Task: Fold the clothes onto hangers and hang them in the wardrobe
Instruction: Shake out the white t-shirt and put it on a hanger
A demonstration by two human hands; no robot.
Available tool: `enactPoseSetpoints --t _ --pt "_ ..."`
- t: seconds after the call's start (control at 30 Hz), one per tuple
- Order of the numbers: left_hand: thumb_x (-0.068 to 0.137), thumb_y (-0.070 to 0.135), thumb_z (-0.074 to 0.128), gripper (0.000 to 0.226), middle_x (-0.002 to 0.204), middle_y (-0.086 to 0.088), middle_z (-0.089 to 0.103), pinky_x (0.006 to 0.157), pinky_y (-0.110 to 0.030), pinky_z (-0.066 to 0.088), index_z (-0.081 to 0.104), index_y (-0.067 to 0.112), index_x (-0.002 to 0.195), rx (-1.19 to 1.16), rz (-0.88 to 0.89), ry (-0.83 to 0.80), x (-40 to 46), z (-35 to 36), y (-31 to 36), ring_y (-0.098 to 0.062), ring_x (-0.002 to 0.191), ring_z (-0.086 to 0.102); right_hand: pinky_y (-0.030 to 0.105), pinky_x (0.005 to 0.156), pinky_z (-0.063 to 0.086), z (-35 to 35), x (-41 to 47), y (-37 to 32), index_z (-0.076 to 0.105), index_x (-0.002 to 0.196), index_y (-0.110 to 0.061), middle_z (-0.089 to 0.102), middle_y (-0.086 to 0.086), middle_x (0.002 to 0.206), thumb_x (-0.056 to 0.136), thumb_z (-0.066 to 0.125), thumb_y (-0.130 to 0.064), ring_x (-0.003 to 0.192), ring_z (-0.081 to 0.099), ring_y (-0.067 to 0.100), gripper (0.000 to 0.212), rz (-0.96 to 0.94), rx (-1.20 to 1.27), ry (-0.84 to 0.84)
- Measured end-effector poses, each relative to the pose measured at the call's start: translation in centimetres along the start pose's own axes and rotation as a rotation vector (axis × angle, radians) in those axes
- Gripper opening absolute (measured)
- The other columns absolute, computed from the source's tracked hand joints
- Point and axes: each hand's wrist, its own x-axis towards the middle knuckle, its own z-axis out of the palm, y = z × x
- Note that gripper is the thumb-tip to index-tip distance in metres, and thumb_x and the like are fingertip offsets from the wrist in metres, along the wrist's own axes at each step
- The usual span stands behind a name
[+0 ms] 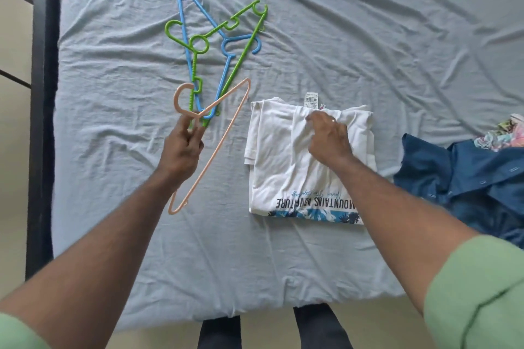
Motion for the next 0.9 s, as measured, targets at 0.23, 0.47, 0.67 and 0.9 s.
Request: enactPoseSetpoints --t 0.23,0.47,0.67,0.9 --pt "0.107 0.008 0.045 0.018 0.052 0.017 0.049 0.046 -0.005 0.033 0.053 0.015 0.122 -0.098 -0.015 0.007 3.1 0.7 0.9 0.003 0.044 0.044 0.061 0.111 0.027 -0.4 6.8 -1.2 0.019 0.156 -0.026 0.024 -0.001 0.161 0.074 0.082 -0.032 0.150 0.023 0.025 0.103 0.076 -0.048 -0.375" --pt "0.107 0.019 0.049 0.019 0.059 0.014 0.042 0.045 -0.016 0.029 0.063 0.025 0.118 -0.007 0.011 0.024 5.2 0.4 0.0 -0.006 0.053 0.034 0.066 0.104 0.029 1.1 6.3 -0.7 0.052 0.130 -0.033 0.056 0.003 0.129 0.094 0.057 -0.026 0.129 0.049 0.031 0.037 -0.052 -0.127 -0.346" --pt "0.107 0.018 0.047 0.020 0.074 -0.012 0.034 0.042 -0.020 0.024 0.064 0.022 0.117 0.047 0.065 -0.065 6.2 0.0 1.8 -0.024 0.064 0.035 0.041 0.072 0.048 1.7 4.7 -0.8 0.069 0.105 -0.009 0.055 0.011 0.094 0.083 0.055 0.008 0.086 0.058 0.034 0.030 -0.420 0.162 -0.174" --pt "0.106 0.022 0.050 0.021 0.067 0.006 0.045 0.059 -0.028 0.038 0.069 0.024 0.116 0.096 0.077 -0.117 7.9 -0.4 1.4 -0.013 0.060 0.041 0.048 0.068 0.052 1.7 6.0 -9.5 0.066 0.107 -0.013 0.057 0.012 0.097 0.083 0.050 -0.008 0.085 0.060 0.034 0.029 -0.793 0.157 -0.123"
